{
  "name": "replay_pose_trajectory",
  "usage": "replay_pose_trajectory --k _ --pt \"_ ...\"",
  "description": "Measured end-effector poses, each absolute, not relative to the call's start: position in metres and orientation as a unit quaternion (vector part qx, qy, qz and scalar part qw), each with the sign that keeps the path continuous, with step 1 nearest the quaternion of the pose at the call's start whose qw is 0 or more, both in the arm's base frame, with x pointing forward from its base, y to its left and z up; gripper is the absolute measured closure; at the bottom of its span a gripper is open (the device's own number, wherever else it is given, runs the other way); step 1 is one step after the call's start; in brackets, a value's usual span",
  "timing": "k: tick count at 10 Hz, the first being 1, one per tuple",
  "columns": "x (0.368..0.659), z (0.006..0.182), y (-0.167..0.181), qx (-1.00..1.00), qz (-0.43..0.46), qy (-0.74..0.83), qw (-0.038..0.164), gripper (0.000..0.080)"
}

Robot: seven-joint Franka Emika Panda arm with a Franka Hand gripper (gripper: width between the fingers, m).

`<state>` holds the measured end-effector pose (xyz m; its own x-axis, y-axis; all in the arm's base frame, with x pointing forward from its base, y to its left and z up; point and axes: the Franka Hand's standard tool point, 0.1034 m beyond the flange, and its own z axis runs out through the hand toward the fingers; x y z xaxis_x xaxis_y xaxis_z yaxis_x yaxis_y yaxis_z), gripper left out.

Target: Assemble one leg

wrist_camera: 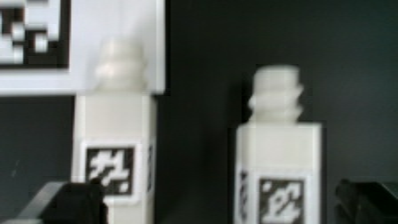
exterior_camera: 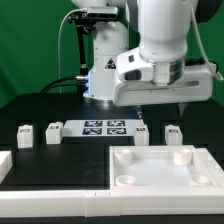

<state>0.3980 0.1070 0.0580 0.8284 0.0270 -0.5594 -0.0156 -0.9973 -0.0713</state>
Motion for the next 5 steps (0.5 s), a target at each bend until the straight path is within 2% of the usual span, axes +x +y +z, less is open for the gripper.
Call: replay_pose_trajectory --k 2,5 --pt "0.403 0.056 0.119 -0.935 0.352 -0.011 0.037 0.0150" --pt "0.408 0.049 0.131 -0.938 0.345 -0.020 0.035 0.0150"
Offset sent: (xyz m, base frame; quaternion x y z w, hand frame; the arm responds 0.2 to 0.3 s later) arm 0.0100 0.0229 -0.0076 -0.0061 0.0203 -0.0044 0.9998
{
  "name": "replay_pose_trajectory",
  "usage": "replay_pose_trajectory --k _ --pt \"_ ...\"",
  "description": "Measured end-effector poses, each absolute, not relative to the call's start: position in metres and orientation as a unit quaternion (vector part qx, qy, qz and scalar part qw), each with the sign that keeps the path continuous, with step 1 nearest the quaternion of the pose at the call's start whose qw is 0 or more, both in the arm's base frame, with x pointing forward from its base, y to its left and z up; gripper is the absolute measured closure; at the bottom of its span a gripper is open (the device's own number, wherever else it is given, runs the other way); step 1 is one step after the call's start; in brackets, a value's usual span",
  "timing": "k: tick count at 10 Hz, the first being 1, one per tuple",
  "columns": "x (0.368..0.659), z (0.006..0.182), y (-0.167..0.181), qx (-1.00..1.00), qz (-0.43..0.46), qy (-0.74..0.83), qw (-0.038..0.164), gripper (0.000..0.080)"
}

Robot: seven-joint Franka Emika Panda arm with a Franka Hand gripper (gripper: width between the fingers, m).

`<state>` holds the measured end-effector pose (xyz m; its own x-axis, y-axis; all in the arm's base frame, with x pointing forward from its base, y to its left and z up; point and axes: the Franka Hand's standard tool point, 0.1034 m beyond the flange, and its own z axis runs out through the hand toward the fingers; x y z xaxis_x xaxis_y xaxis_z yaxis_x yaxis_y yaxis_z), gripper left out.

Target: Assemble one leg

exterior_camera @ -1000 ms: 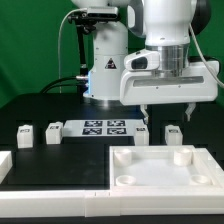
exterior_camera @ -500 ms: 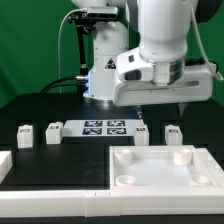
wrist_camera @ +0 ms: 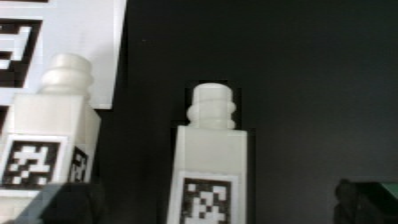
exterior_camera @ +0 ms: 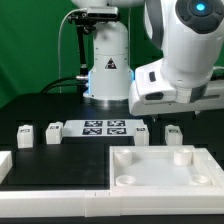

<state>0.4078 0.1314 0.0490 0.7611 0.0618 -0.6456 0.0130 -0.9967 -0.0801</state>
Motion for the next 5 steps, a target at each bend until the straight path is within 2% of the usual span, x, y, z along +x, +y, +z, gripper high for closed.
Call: replay_pose_trajectory --k 2,5 --pt "0.410 0.035 0.135 -0.940 0.339 -0.008 0.027 0.0150" --pt "0.404 0.024 0.138 -0.939 0.343 0.000 0.021 0.0150"
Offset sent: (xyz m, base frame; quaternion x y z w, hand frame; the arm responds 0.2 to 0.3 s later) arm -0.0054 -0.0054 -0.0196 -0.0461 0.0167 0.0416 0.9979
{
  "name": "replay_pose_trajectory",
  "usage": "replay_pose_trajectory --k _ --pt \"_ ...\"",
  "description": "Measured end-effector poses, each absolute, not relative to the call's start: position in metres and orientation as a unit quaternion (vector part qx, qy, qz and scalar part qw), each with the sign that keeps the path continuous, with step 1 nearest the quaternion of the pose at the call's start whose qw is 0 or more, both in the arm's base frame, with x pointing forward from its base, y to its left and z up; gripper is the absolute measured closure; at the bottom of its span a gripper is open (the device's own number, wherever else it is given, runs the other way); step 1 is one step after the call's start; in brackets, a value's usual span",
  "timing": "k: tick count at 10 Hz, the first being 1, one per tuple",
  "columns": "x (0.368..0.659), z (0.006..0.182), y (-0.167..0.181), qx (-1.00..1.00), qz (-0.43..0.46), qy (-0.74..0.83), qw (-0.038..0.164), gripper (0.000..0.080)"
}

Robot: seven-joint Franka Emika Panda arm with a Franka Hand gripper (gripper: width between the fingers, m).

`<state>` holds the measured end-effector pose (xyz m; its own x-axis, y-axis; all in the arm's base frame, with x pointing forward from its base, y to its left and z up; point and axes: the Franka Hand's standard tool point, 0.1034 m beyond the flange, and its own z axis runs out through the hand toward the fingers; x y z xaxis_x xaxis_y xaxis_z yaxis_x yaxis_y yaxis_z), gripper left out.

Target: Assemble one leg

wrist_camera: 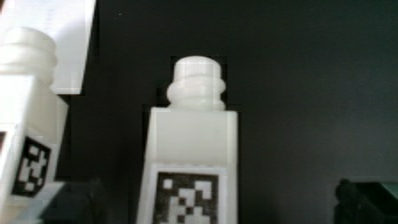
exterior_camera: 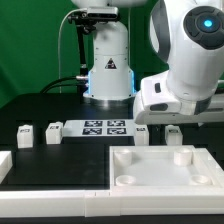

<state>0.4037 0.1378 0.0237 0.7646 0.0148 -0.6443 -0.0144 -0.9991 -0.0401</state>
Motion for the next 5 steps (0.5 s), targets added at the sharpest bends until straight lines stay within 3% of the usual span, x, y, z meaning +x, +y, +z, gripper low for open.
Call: replay_pose_trajectory --k 5 --pt "0.4009 0.0101 0.1341 -0.937 0.348 0.001 0.023 0.0150"
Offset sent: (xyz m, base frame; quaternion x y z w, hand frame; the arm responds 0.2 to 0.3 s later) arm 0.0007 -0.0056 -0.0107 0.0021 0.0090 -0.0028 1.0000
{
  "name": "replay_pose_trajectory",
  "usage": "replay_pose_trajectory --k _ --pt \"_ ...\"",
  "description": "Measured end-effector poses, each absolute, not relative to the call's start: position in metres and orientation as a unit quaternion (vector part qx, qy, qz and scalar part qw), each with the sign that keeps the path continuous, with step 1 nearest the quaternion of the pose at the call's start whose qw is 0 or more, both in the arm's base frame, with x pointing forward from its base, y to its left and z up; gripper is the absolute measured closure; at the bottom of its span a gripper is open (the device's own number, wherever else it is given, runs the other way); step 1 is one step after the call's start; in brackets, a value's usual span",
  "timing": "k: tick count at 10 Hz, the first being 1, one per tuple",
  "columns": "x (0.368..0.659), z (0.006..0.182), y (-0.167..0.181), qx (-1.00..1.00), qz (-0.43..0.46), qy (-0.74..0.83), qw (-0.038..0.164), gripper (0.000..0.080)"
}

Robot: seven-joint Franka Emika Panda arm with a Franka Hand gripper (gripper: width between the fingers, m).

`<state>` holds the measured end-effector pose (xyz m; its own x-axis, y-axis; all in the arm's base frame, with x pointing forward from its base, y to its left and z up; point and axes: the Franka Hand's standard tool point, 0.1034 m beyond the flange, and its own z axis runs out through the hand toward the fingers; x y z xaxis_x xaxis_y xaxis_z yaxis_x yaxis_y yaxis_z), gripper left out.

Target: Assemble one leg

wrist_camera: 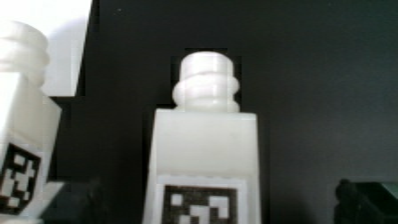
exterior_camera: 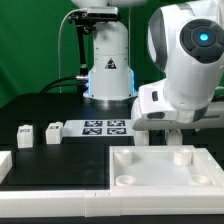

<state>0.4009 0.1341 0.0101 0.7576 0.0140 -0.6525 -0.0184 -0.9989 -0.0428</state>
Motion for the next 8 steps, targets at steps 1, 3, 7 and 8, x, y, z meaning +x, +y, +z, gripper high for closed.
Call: replay_pose_trajectory --k 1,3,7,8 --pt "0.4015 0.0093 0.1331 -0.938 0.346 0.000 0.024 0.0150" --pt "0.4030 0.0090 0.1300 -0.938 0.345 0.004 0.025 0.0163" --pt "0.4033 0.0093 0.1303 -0.938 0.345 0.003 0.025 0.0516" --pt "0.4033 0.0092 0.1303 -0.938 0.345 0.003 0.025 0.0512"
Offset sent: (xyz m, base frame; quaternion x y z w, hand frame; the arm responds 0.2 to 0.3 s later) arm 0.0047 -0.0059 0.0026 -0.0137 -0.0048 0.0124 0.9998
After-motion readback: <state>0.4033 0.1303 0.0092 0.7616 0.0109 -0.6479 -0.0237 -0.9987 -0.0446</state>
